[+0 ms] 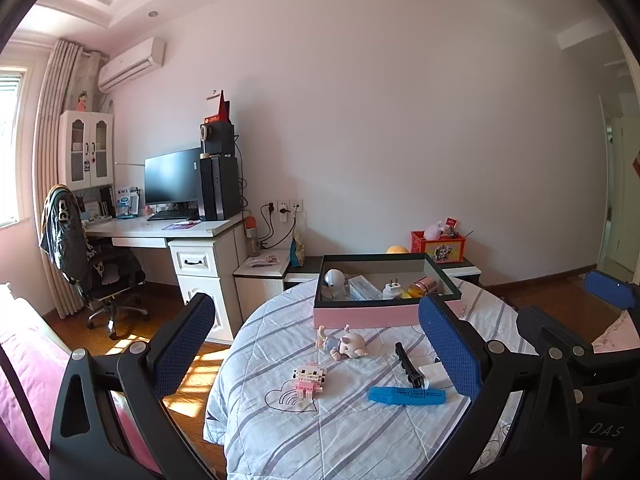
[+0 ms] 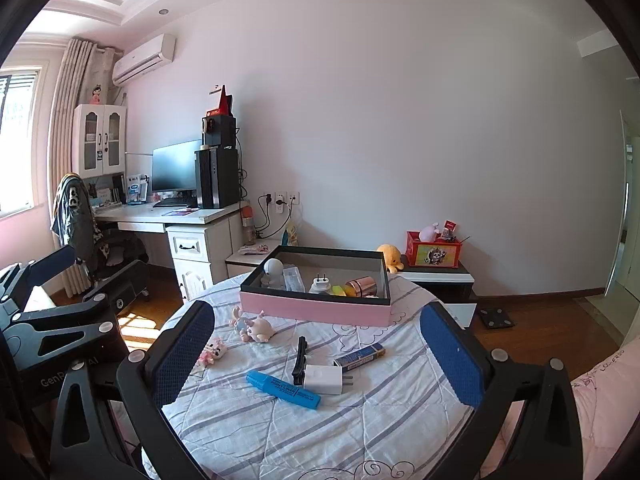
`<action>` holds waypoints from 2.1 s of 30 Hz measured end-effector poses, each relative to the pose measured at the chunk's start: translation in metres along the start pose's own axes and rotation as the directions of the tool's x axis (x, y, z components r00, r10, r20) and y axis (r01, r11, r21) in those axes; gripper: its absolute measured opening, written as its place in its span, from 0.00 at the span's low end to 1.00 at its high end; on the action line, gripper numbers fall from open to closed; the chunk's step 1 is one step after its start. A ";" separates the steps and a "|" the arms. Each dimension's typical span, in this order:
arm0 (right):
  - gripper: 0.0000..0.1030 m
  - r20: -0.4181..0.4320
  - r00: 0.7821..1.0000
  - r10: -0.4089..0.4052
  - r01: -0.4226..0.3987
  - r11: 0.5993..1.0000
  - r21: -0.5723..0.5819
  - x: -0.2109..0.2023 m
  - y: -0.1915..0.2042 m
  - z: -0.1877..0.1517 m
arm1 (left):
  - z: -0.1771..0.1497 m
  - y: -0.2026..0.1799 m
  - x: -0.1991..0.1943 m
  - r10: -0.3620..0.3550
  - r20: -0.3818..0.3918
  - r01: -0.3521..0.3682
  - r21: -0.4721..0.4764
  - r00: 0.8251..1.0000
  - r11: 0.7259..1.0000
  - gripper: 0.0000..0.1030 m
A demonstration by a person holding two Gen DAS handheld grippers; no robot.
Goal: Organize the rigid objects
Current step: 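Pull both tools back from the pink box, then grasp the pink-white block kitty with the left tool while the right tool grasps the doll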
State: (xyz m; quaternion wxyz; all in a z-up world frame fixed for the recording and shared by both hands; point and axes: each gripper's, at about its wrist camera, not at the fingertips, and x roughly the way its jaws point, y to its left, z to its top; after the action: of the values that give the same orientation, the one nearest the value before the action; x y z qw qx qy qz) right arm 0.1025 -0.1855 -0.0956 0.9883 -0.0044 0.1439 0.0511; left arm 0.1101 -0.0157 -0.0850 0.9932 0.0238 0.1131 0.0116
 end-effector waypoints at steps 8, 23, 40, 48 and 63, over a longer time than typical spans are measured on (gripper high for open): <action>1.00 -0.074 0.997 0.011 -0.011 1.000 0.009 0.028 -0.004 -0.018 | -0.023 0.003 0.032 -0.027 -0.101 0.026 -0.007 0.994 1.000 1.00; 1.00 -0.254 0.967 0.037 -0.022 0.998 0.064 0.101 -0.024 -0.063 | -0.077 0.019 0.112 -0.059 -0.353 0.046 -0.046 0.934 0.998 1.00; 1.00 -0.357 0.934 0.017 0.007 0.998 0.065 0.170 -0.032 -0.079 | -0.126 0.027 0.216 0.040 -0.571 -0.044 0.007 0.820 0.999 1.00; 1.00 -0.370 0.929 0.010 0.000 1.000 0.027 0.197 -0.019 -0.069 | -0.127 0.030 0.222 -0.027 -0.522 0.034 0.003 0.852 0.999 0.43; 1.00 -0.486 0.857 0.169 -0.213 0.976 -0.036 0.288 0.070 -0.051 | -0.107 0.068 0.221 -0.004 -0.492 -0.019 -0.041 0.871 0.999 0.43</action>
State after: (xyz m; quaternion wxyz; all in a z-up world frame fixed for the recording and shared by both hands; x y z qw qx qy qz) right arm 0.3549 -0.0880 -0.2262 0.9104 -0.0464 0.3817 0.1527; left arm 0.3005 0.0633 -0.2354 0.9320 -0.0017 0.3616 0.0235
